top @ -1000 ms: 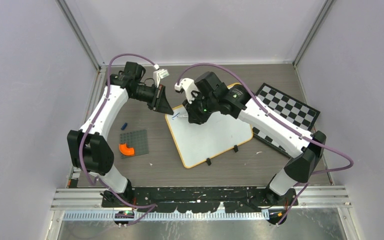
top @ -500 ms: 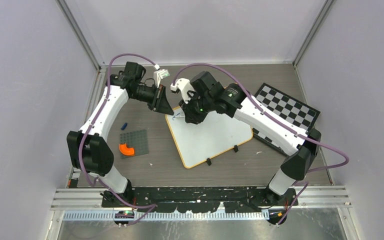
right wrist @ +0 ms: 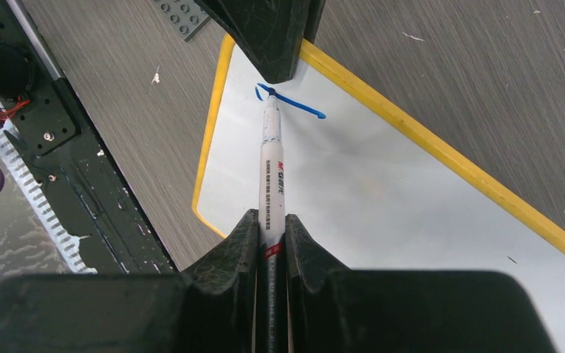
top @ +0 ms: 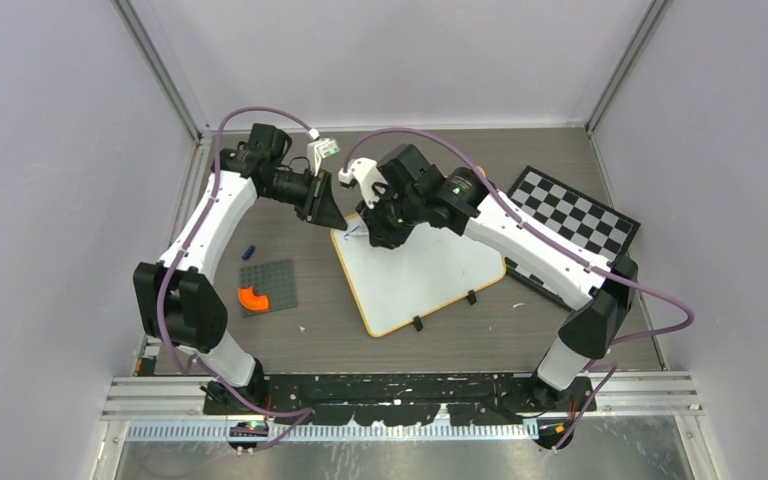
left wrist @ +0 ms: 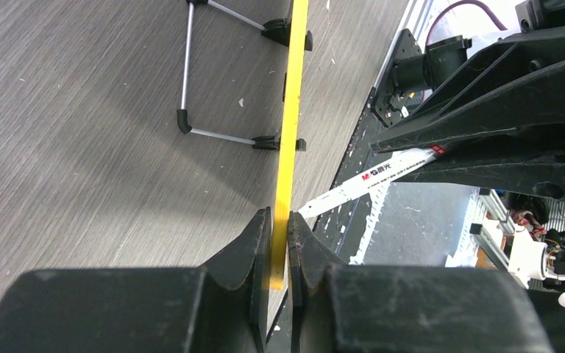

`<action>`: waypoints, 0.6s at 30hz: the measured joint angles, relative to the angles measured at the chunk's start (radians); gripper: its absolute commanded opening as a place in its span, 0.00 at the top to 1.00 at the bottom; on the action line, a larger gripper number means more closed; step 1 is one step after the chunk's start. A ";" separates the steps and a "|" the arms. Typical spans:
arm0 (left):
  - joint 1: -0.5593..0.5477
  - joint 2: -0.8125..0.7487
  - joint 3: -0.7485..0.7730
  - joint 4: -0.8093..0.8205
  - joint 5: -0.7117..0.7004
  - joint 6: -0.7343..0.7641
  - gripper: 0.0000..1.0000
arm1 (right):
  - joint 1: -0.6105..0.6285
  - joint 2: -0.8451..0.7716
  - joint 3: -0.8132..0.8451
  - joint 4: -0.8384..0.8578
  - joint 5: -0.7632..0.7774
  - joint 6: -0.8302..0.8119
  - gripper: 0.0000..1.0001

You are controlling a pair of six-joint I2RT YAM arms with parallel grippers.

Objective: Write a sentence on the whiteboard

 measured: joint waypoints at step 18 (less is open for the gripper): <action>0.000 -0.001 0.000 0.003 -0.020 0.002 1.00 | 0.006 -0.034 -0.190 0.021 -0.023 0.001 1.00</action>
